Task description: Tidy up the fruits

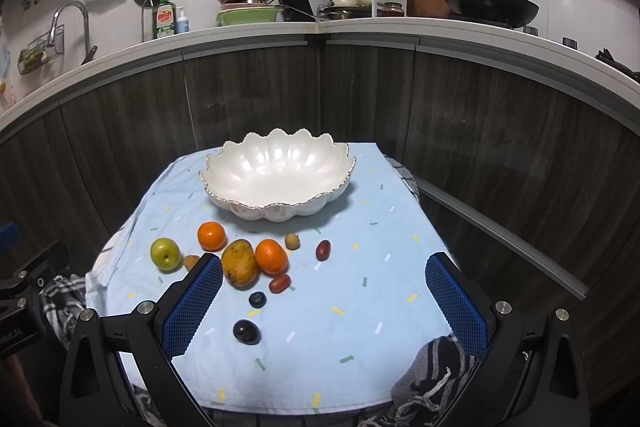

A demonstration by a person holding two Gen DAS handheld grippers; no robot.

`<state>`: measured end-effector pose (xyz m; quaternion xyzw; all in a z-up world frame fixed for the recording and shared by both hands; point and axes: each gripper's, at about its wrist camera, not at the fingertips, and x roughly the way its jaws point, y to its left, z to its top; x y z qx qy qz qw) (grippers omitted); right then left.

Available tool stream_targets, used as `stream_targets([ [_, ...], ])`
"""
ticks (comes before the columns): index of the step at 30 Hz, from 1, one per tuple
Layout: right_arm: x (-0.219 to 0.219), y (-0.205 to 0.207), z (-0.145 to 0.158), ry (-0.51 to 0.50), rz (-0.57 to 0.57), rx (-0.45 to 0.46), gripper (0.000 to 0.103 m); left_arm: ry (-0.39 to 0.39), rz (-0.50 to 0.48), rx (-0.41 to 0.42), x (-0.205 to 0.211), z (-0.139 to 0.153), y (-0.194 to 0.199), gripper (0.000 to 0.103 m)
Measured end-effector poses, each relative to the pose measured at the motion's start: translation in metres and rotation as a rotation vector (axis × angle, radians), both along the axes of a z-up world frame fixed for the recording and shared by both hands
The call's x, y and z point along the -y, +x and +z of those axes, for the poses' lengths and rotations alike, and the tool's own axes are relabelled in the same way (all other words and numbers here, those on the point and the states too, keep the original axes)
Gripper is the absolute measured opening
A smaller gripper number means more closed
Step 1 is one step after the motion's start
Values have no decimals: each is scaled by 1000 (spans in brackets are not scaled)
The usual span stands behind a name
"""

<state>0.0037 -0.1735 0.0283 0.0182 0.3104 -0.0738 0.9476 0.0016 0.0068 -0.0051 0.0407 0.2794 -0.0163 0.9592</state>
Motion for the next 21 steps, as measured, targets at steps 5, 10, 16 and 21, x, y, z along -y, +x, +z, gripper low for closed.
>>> stream_targets([
  [5, -2, 4, -5, -2, 19, -12, 103, 18, -15, -8, 5, -1, 4, 102],
  [10, -7, 9, -12, -10, 39, -28, 103, 37, -23, -28, 6, -7, 12, 102],
  [16, -13, 16, -21, -13, 66, -53, 103, 67, -42, -28, 8, -17, 17, 102],
  [21, -20, 23, -31, -21, 92, -75, 103, 61, -40, -51, 2, -26, 24, 102],
])
